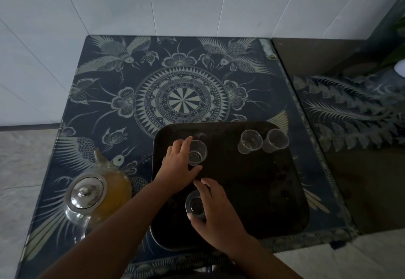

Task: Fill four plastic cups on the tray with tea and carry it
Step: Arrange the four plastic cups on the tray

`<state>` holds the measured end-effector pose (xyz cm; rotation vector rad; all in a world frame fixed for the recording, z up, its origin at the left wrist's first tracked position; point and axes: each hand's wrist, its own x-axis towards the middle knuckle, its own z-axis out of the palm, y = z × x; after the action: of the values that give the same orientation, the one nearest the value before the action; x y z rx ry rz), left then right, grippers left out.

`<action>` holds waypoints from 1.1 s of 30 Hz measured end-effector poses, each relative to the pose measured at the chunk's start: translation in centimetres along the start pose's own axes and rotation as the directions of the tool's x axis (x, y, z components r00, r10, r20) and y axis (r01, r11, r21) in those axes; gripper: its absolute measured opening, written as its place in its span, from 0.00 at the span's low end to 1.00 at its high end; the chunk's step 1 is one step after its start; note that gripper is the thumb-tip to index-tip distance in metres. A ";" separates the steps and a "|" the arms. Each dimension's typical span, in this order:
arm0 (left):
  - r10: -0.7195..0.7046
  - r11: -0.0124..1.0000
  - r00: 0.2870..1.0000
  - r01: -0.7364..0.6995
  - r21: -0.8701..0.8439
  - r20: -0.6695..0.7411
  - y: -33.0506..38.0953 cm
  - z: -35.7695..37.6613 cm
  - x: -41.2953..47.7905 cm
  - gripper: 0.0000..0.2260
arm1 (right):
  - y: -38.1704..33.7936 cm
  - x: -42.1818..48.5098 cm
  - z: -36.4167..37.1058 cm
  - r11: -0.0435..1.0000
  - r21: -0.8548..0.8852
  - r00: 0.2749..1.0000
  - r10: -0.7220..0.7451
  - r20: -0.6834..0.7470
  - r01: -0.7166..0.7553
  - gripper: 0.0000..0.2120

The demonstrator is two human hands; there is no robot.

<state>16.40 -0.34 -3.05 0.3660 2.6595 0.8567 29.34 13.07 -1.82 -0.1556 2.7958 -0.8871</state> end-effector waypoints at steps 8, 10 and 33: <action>-0.006 0.997 0.994 -0.002 -0.073 -0.112 2.1 -0.6 -0.3 0.36 | 1.7 1.4 -3.4 1.000 0.025 0.996 0.003 -0.088 -0.001 0.32; -0.001 0.996 0.989 -0.011 -0.085 -0.148 3.3 -0.7 -0.2 0.32 | 2.7 1.8 -4.8 1.000 0.029 0.994 0.001 -0.107 0.002 0.31; -0.123 0.992 0.972 0.125 -0.001 -0.198 17.5 6.7 4.3 0.26 | 21.3 5.8 -19.3 0.993 -0.063 0.978 -0.109 -0.175 0.100 0.29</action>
<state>17.50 18.32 1.32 0.1200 2.8344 0.8803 18.54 40.22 0.31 -0.2450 3.0041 -0.8903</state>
